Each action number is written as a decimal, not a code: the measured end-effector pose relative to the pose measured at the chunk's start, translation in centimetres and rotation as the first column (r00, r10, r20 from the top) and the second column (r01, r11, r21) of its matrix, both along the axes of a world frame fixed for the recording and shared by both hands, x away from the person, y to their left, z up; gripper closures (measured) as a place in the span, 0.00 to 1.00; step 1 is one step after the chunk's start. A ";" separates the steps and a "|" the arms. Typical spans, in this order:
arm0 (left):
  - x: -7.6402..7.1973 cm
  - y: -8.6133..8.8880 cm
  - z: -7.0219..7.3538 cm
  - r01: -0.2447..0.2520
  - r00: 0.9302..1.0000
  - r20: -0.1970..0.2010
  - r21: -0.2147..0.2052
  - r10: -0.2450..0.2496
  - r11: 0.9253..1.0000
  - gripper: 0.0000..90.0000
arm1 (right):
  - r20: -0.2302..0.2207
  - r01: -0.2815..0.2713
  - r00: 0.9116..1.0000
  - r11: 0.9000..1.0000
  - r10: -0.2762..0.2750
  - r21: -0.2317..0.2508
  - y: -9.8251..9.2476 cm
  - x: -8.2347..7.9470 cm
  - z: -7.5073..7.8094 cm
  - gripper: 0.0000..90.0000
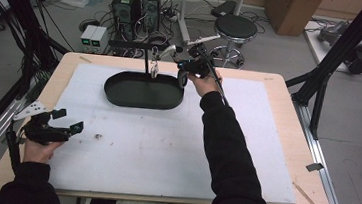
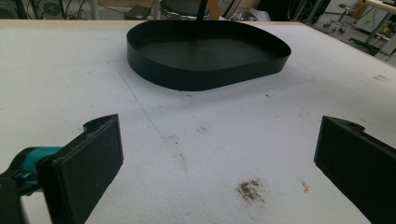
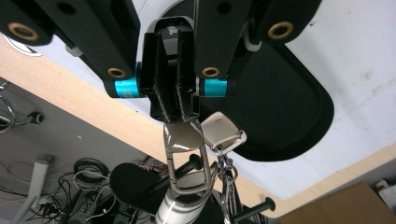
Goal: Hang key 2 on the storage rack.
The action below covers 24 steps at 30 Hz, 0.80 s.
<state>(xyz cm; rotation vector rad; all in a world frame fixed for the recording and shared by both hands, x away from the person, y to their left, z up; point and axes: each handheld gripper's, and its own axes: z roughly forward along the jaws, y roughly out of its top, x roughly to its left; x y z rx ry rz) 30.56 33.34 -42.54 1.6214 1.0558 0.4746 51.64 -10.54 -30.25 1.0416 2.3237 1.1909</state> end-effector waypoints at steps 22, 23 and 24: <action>0.0 0.1 0.0 -0.004 1.000 0.003 -0.004 0.004 1.000 0.02 | 0.034 0.040 0.999 0.999 -0.040 0.008 0.4 0.8 -0.9 0.86; 0.0 0.1 0.0 -0.005 1.000 0.003 -0.006 0.005 1.000 0.02 | 0.036 0.035 0.999 0.999 -0.036 0.024 0.4 0.7 -0.8 0.78; 0.0 0.1 0.0 -0.005 1.000 0.004 -0.005 0.005 1.000 0.02 | 0.046 0.032 0.998 0.999 -0.034 0.037 0.3 0.6 -0.7 0.69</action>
